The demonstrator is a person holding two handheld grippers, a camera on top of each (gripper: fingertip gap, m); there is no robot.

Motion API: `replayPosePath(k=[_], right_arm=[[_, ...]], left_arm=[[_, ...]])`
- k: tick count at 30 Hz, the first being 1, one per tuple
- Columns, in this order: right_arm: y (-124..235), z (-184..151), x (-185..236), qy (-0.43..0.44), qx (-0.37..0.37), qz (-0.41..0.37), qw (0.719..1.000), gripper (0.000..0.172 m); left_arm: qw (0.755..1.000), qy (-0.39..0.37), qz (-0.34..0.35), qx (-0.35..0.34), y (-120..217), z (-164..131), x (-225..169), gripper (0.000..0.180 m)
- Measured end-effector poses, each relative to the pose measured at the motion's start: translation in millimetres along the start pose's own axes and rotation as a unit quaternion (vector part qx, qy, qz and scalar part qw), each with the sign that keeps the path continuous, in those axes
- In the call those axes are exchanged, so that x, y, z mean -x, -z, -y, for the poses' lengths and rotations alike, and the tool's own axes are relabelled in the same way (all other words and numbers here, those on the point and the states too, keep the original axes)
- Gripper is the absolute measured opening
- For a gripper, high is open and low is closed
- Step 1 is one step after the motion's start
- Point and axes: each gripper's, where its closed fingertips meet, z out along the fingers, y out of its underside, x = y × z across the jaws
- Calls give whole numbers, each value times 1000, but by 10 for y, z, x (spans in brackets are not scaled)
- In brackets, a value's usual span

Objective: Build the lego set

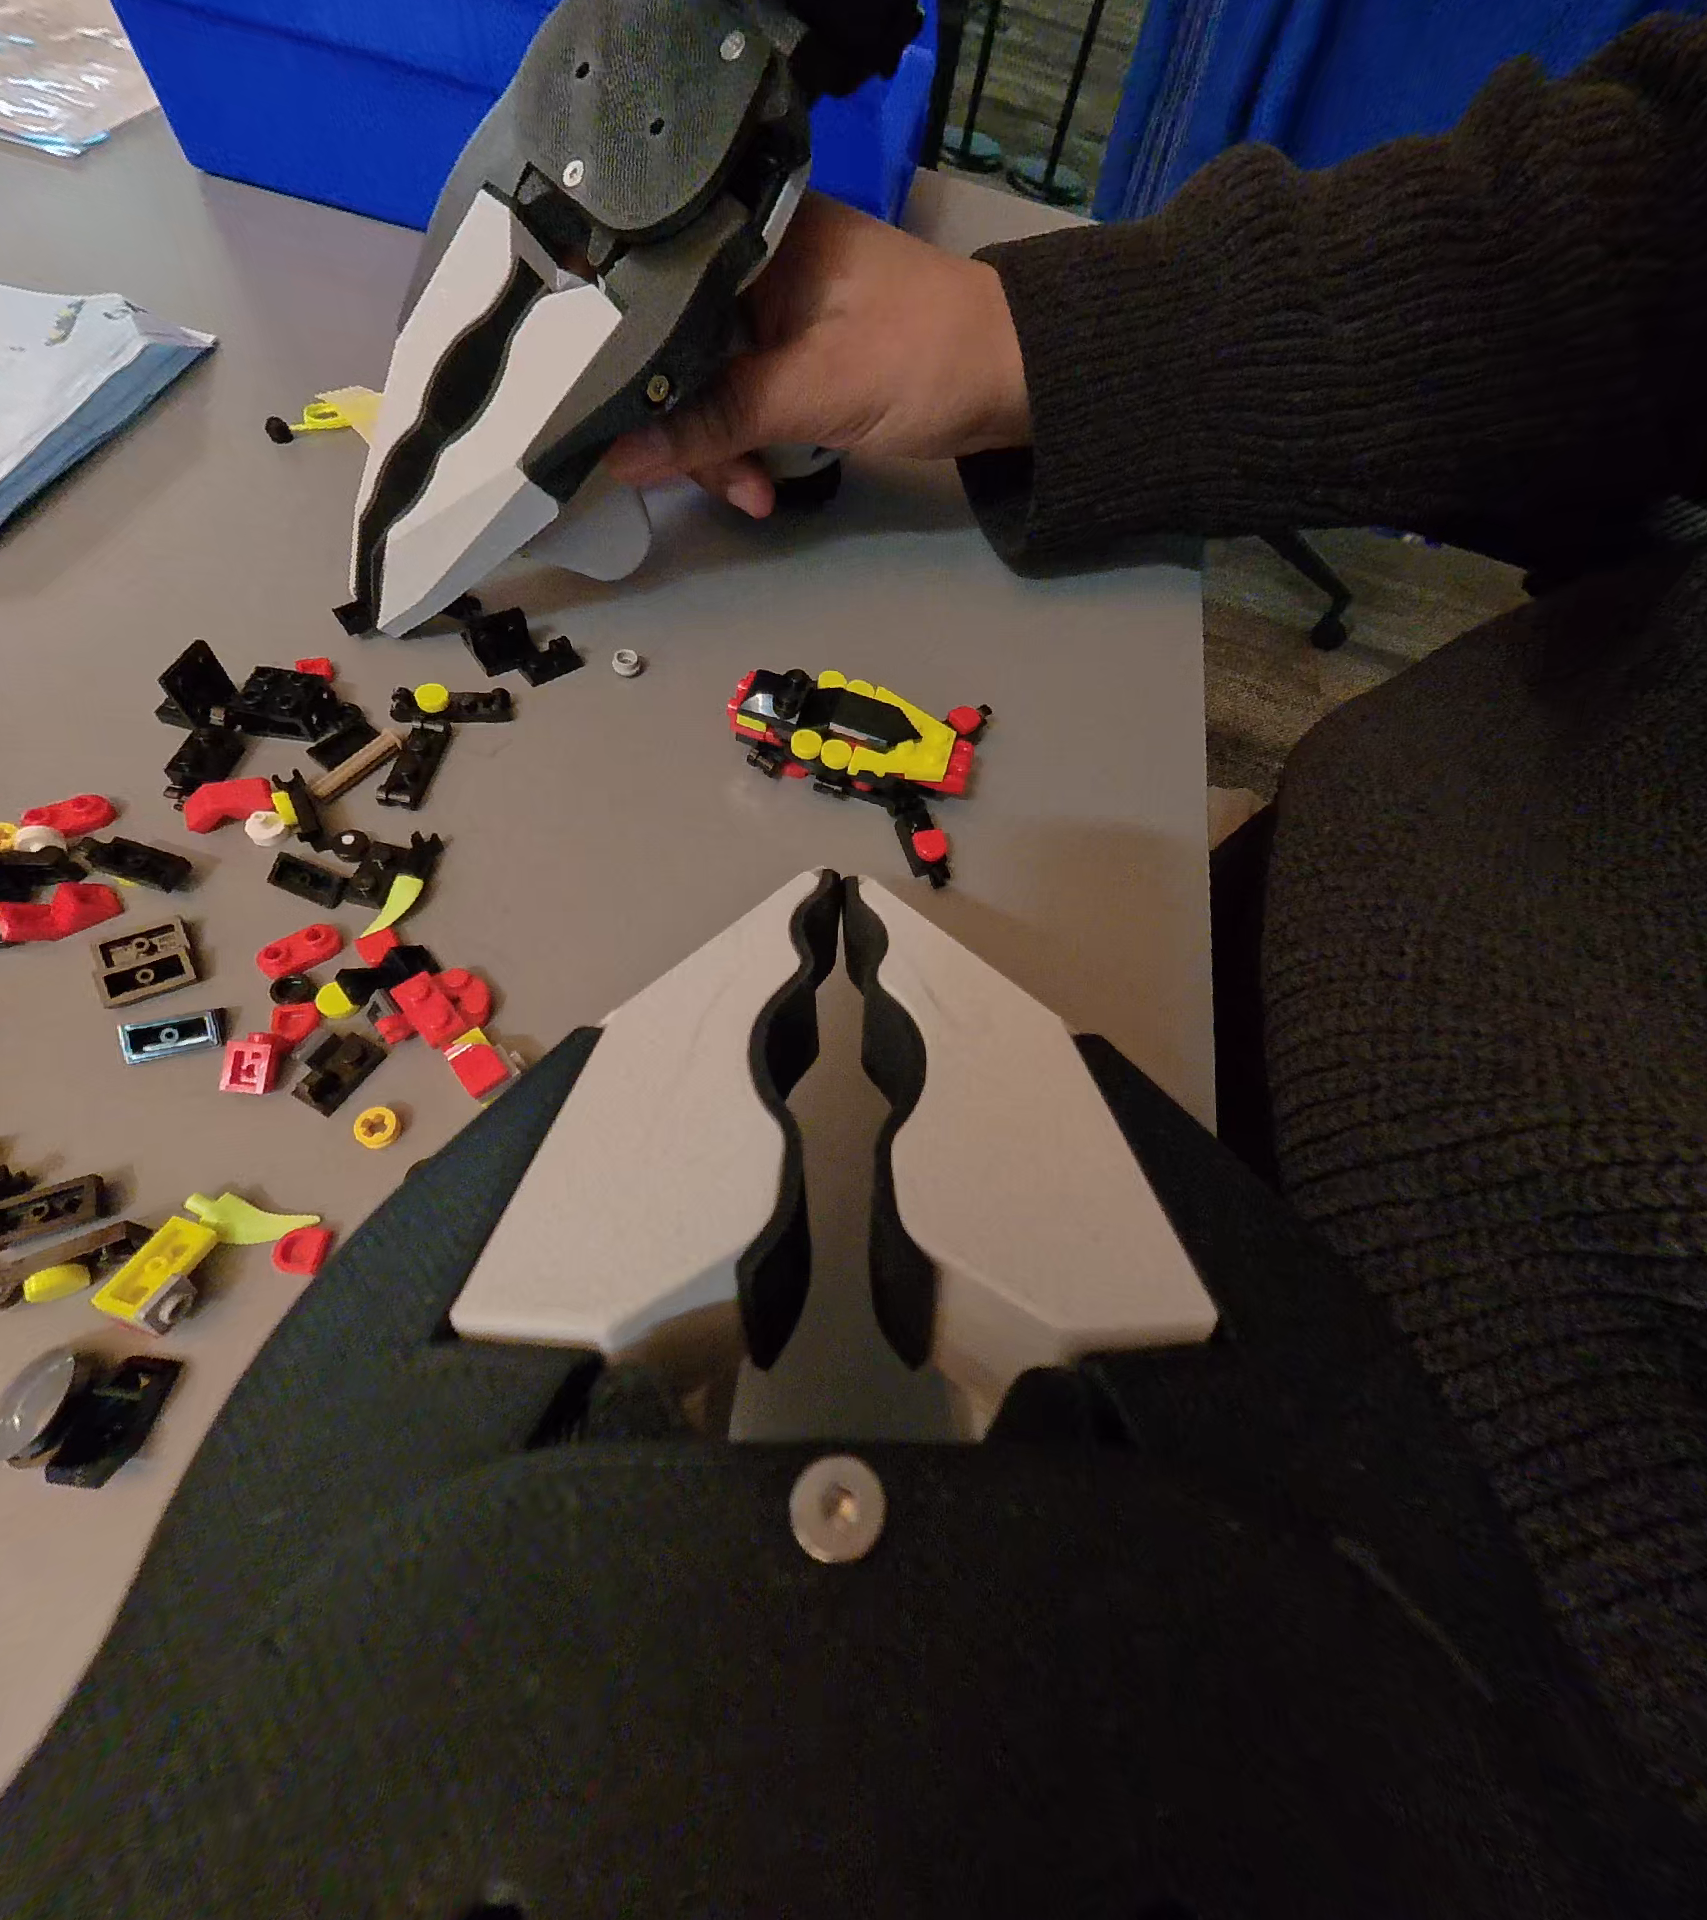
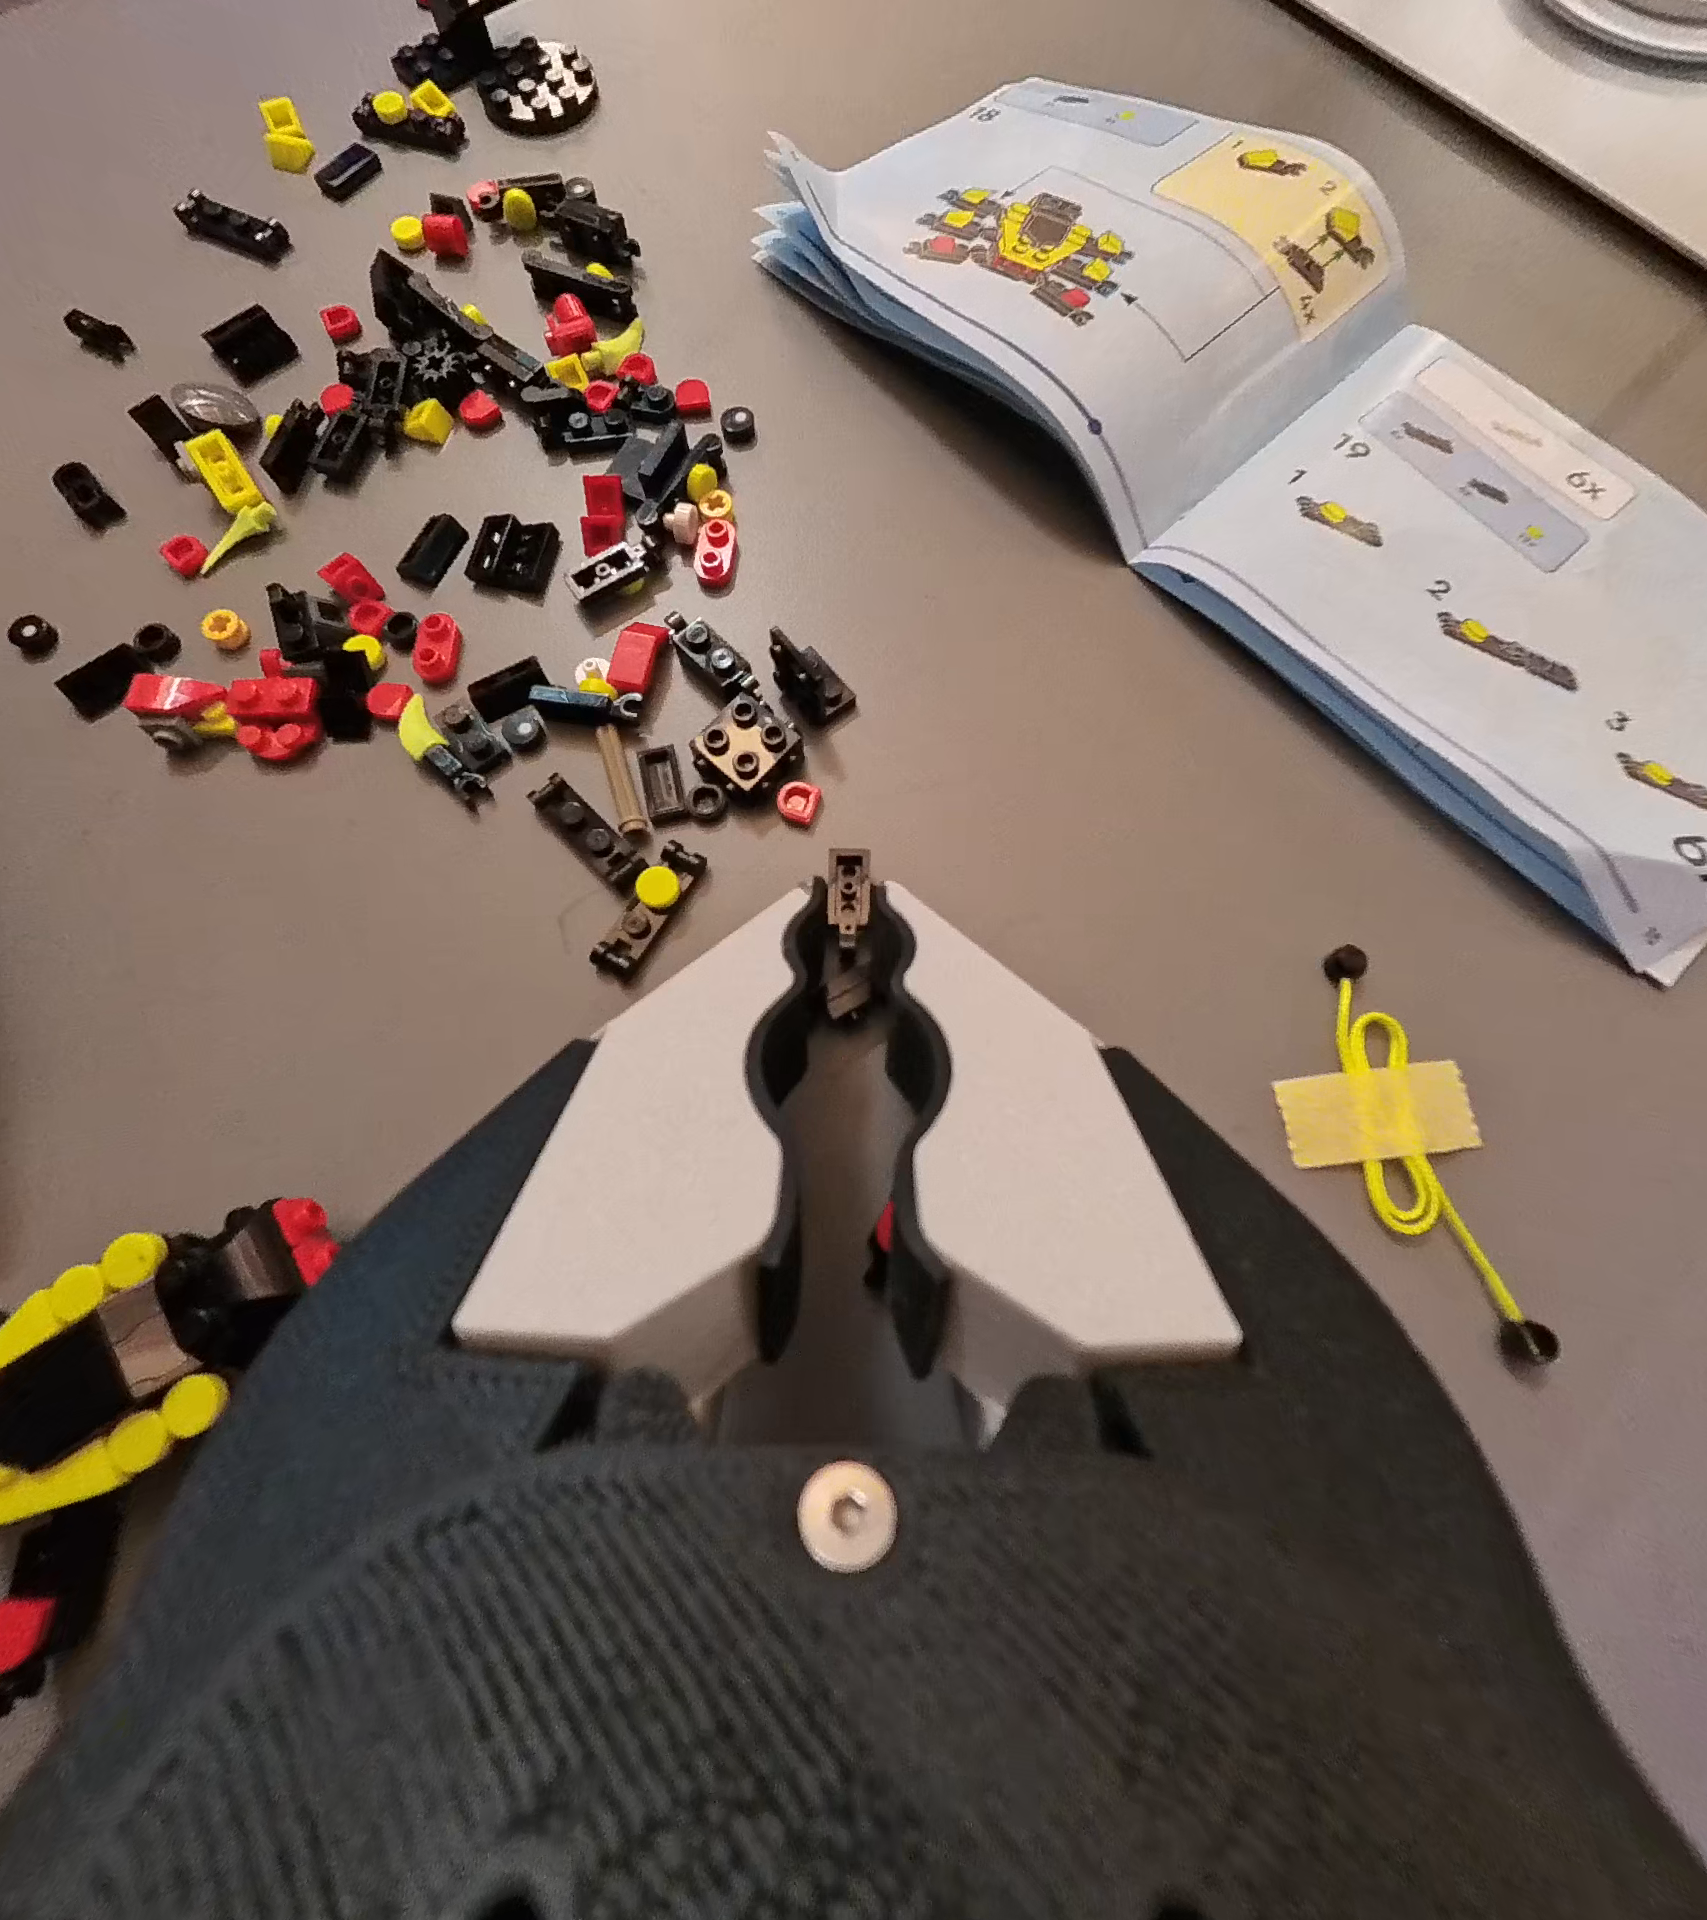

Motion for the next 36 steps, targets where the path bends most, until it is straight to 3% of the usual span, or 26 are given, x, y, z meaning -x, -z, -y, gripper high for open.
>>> replayPosePath(k=[21, 27, 31, 36], right_arm=[[42, 49, -53, -21, -20, -3, 1000, 14], [539, 239, -416, -32, -81, -83, 993, 19], [779, 81, -497, -70, -62, -104, 990, 19], [690, -164, -194, -125, -26, -51, 990, 20]], left_arm=[[1000, -1, 0, 4, -9, -11, -5, 0], [1000, -4, 2, 5, -9, -16, -8, 0], [1000, 3, 1, 7, -14, -20, 7, 0], [1000, 23, -2, 6, -13, -19, 44, 0]])
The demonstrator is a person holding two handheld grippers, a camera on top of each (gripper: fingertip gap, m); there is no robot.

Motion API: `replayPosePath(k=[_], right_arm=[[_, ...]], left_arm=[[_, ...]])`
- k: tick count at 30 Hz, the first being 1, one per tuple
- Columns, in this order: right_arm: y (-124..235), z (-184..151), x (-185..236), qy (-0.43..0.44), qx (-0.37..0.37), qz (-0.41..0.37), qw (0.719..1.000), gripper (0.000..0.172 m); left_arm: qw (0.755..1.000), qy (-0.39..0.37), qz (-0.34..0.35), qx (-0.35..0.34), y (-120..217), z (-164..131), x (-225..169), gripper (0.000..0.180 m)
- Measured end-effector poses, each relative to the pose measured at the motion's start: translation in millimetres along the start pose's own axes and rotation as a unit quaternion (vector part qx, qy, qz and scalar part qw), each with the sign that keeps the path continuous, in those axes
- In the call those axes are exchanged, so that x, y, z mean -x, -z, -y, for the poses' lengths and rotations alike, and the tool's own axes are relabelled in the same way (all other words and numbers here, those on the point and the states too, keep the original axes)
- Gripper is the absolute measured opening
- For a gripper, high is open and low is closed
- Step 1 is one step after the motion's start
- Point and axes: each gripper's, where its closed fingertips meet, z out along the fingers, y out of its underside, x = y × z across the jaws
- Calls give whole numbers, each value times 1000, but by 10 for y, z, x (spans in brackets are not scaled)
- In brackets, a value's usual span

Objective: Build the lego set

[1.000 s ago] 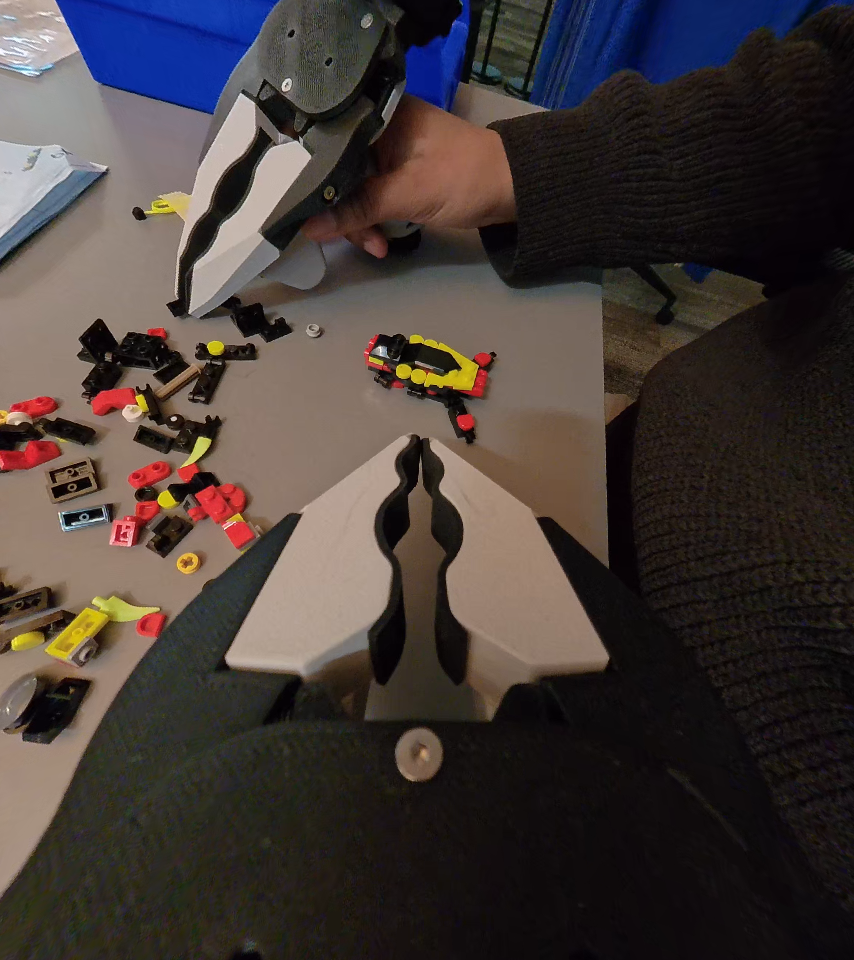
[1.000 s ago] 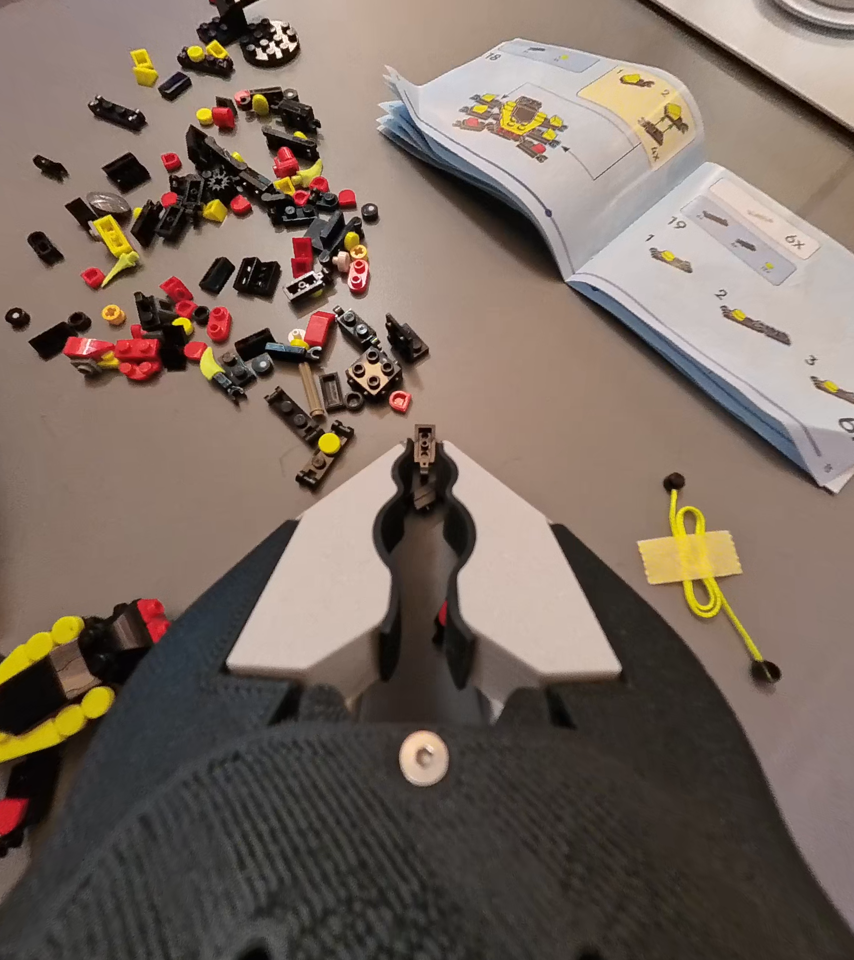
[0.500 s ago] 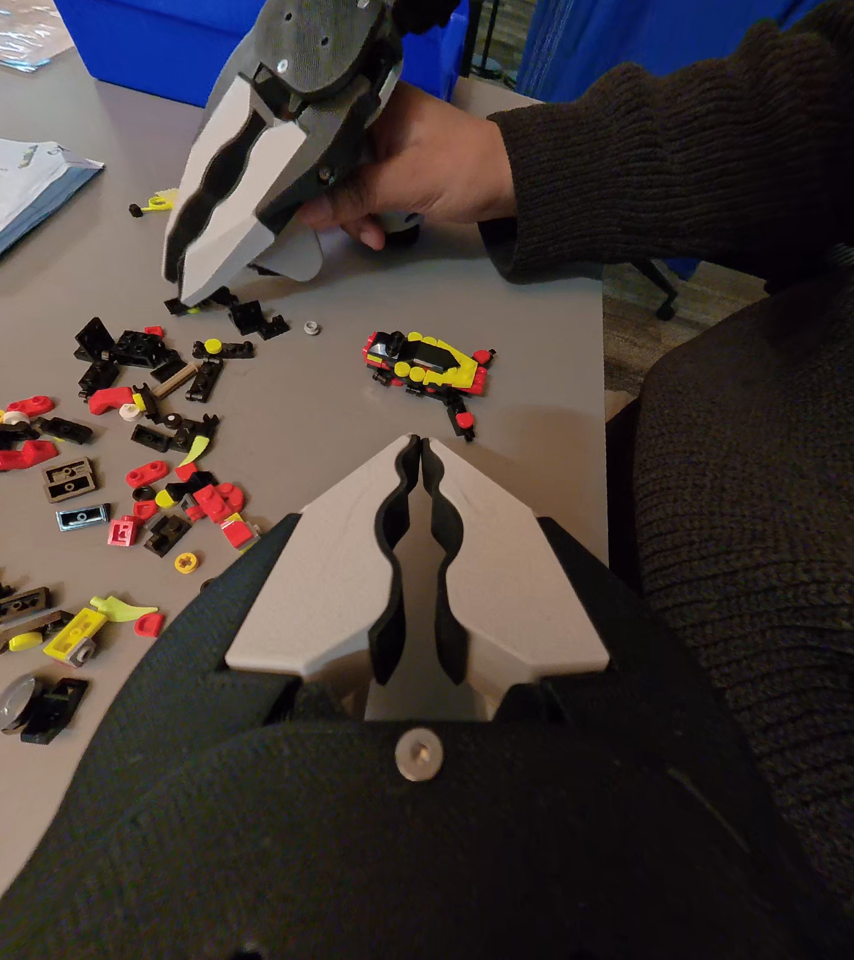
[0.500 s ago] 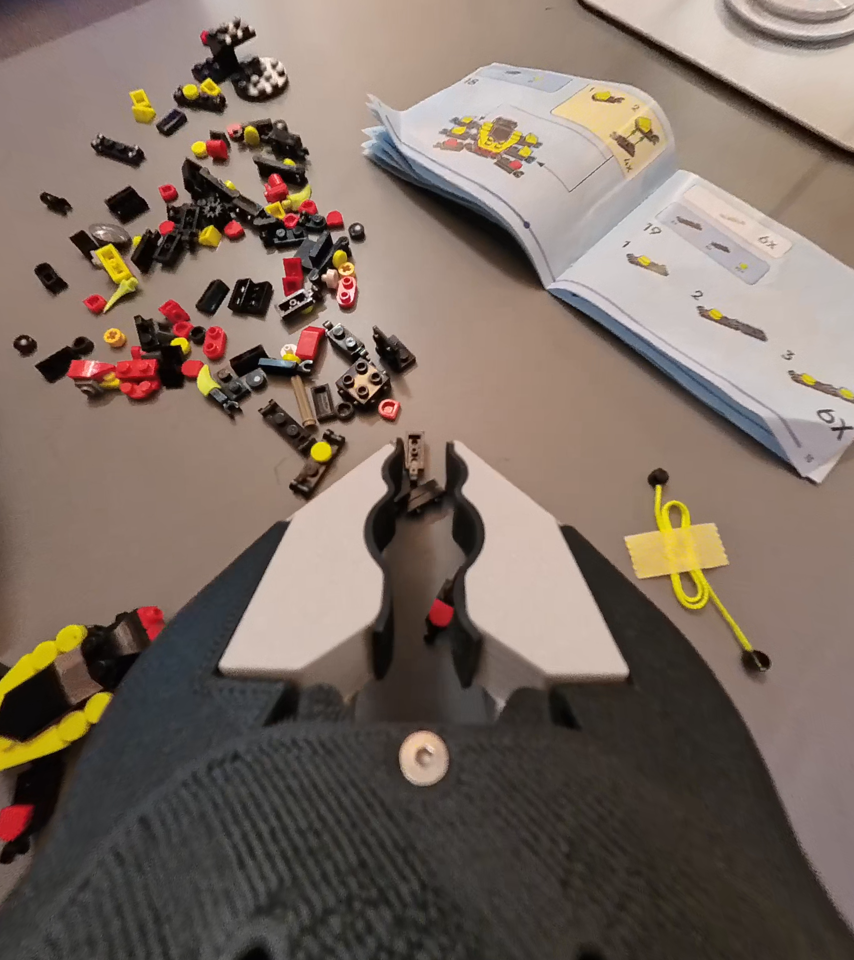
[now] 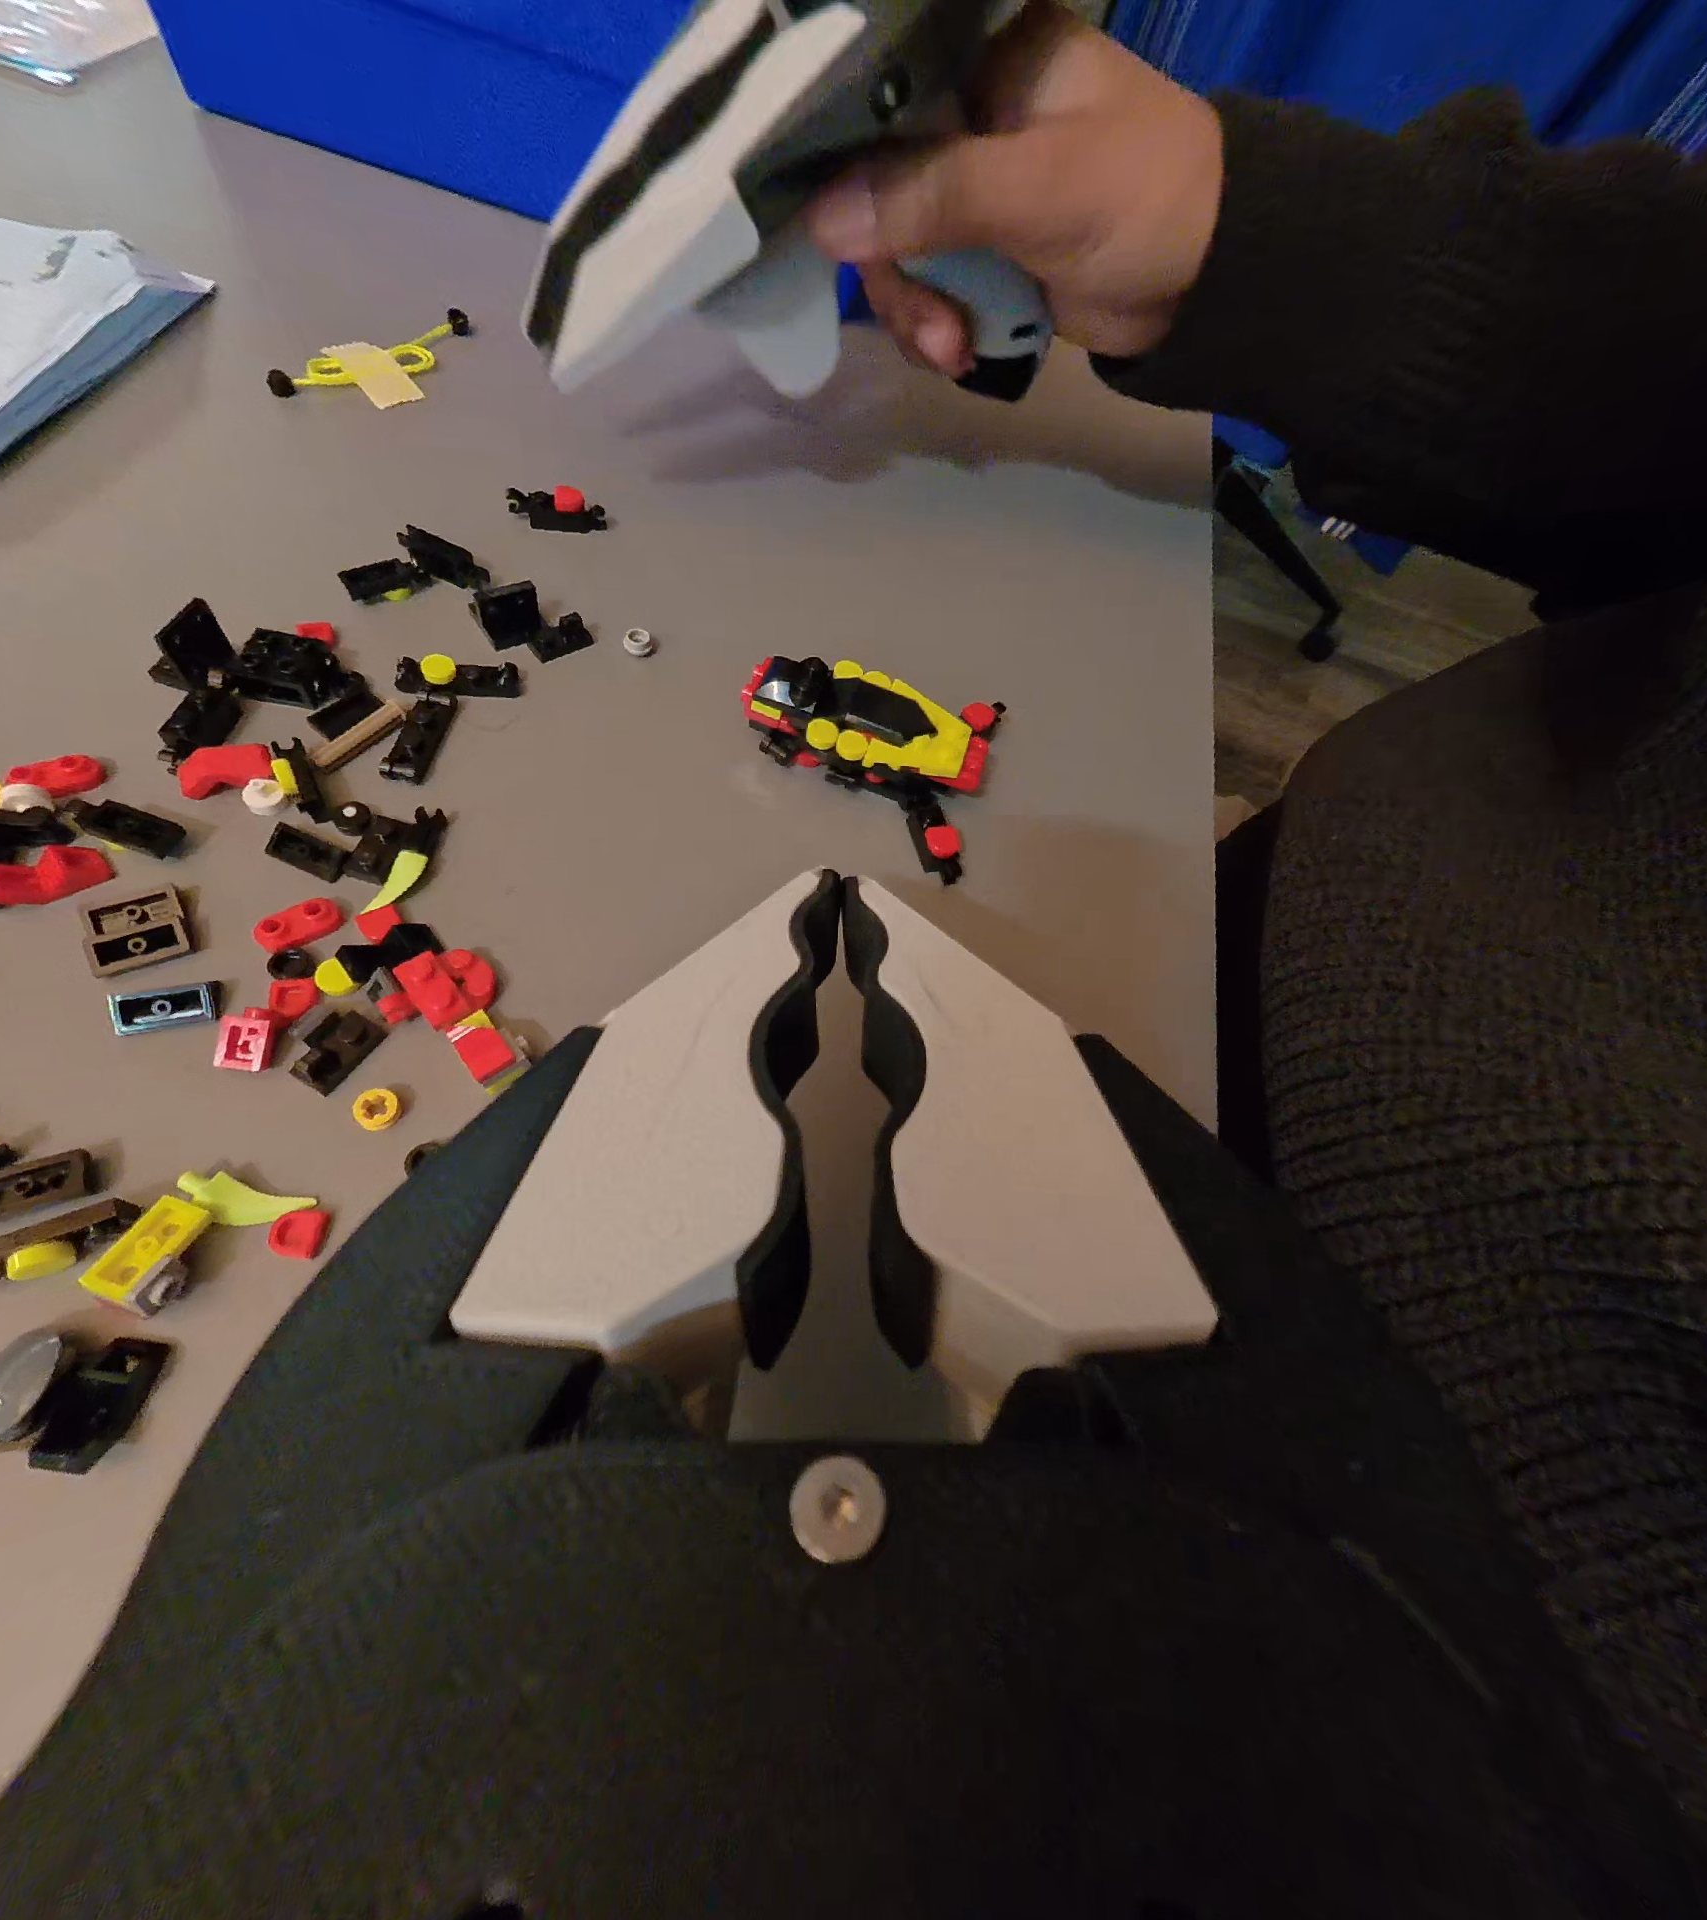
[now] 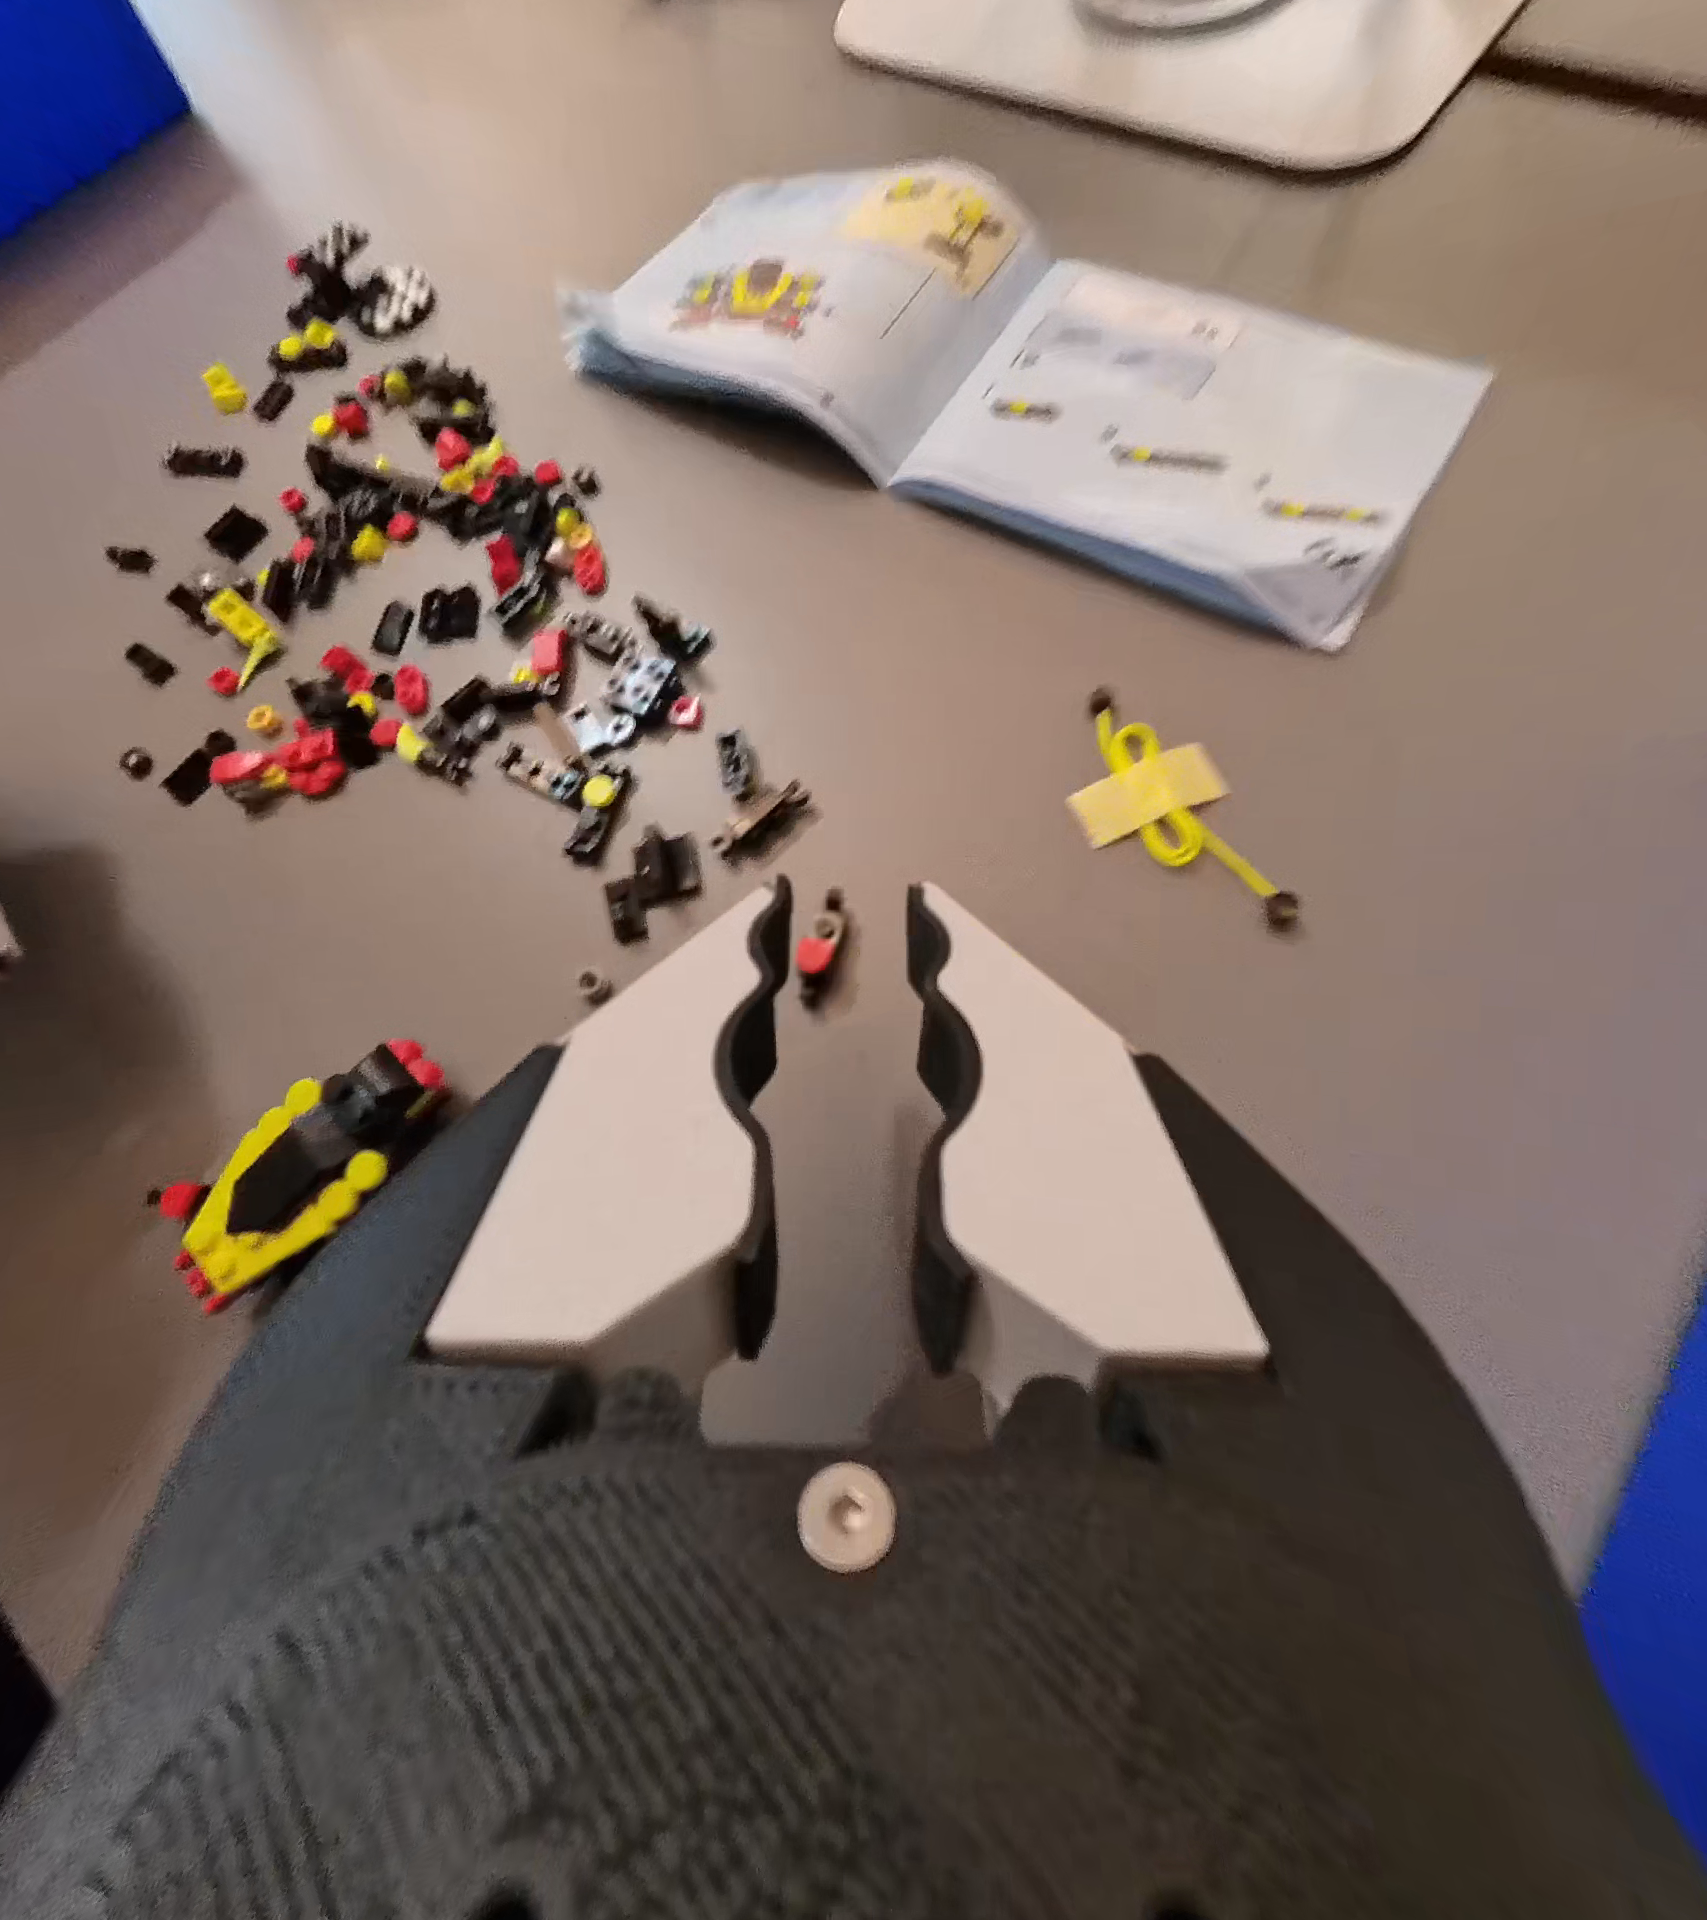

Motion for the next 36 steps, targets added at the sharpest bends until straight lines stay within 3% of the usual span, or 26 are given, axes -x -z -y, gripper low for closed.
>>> replayPosePath(k=[6, 13, 26, 36], right_arm=[[-233, -260, 26, 104, 80, -33, 991, 26], [-246, -276, 83, 104, 82, -11, 991, 7], [-139, -342, 165, 71, 91, 18, 993, 6], [79, -521, 124, 59, 101, -26, 993, 6]], left_arm=[[1000, 11, -3, 6, -13, -15, 18, 0], [1000, 3, -1, 10, -23, -27, 5, 0], [1000, -7, 3, 12, -26, -30, -4, 0], [1000, 9, 0, 9, -20, -26, 22, 0]])
